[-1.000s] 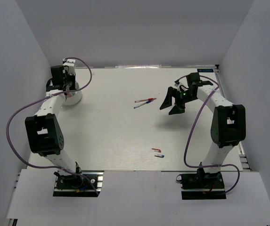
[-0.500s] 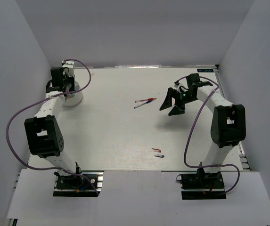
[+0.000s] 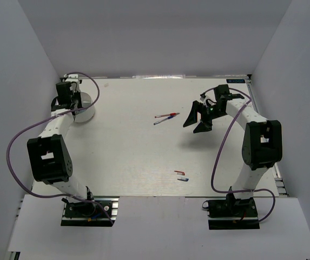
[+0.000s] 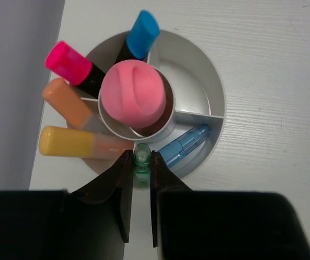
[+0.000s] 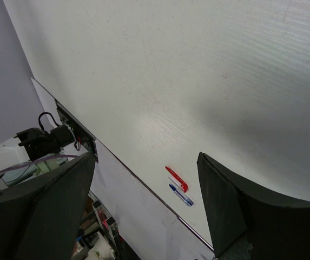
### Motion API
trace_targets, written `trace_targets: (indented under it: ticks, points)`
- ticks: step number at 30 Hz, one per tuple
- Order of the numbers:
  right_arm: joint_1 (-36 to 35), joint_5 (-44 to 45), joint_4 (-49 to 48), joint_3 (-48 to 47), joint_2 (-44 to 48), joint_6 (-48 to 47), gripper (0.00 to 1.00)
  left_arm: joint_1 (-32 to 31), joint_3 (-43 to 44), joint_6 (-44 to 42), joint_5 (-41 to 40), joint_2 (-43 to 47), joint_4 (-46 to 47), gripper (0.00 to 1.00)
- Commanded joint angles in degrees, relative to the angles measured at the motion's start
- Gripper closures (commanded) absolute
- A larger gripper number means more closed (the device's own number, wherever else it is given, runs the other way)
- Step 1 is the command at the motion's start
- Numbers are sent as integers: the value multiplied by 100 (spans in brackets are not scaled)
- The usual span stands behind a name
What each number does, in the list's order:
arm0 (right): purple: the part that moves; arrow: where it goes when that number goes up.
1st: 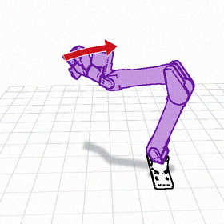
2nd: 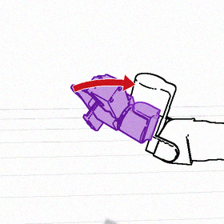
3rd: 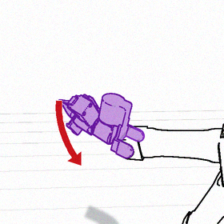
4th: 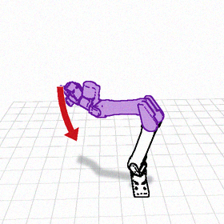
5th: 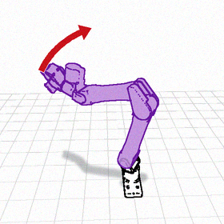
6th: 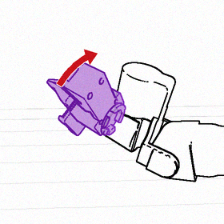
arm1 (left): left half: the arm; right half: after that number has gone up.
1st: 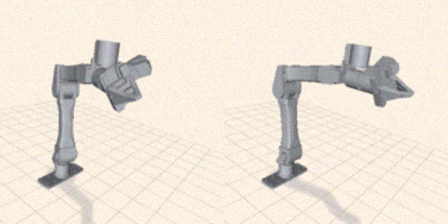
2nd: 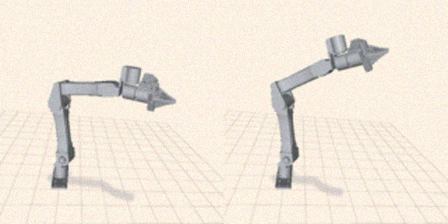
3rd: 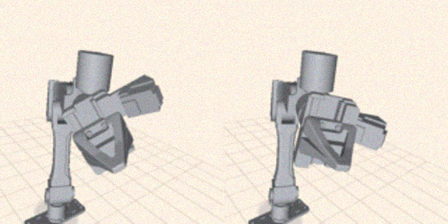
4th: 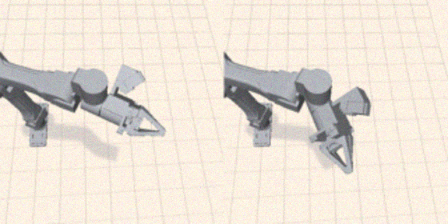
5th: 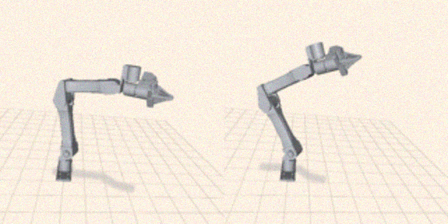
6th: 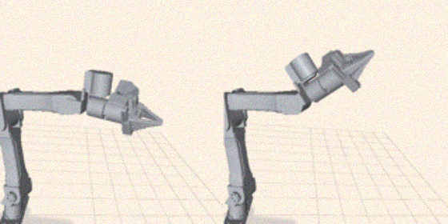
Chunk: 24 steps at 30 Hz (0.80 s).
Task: Sort the stationery into containers
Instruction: Place the stationery into the container
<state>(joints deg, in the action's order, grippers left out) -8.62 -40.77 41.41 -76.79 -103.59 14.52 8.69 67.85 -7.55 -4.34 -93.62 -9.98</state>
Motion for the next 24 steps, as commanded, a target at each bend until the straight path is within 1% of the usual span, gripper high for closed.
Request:
trace_targets:
  ticks: [1, 3, 5, 7, 8, 9, 10, 12, 13, 15, 21, 23, 24]
  points:
    - [36, -115, -72, 15, 137, -99, 18, 150, -114, 482, -85, 336, 127, 100]
    - [45, -106, -71, 33, 146, -116, 18, 203, -150, 684, -50, 371, 172, 100]
    - [45, -106, -80, 42, 146, -116, 18, 265, -194, 694, 55, 397, 189, 100]
    - [45, -106, -89, 42, 155, -116, 18, 265, -211, 685, 56, 389, 180, 95]
    - [45, -124, -89, 33, 155, -108, 18, 317, -211, 894, 73, 406, 172, 92]
    - [45, -132, -80, 24, 146, -116, 18, 318, -220, 896, 100, 415, 172, 79]
    - [45, -133, -80, 24, 146, -125, 18, 318, -220, 913, 109, 441, 180, 73]
    - [36, -150, -89, 24, 146, -134, 17, 318, -246, 931, 170, 459, 189, 63]
    - [45, -159, -89, 24, 138, -134, 17, 370, -246, 948, 170, 468, 189, 61]
    - [54, -168, -89, 15, 137, -143, 17, 370, -211, 940, 197, 477, 181, 59]
    - [45, -194, -89, -2, 190, -292, 18, 370, -202, 896, 284, 652, 241, 60]
    - [45, -150, -124, -2, 286, -502, 18, 370, -263, 870, 424, 897, 347, 60]
    - [45, -141, -107, -11, 330, -599, 18, 370, -281, 835, 843, 1012, 478, 60]
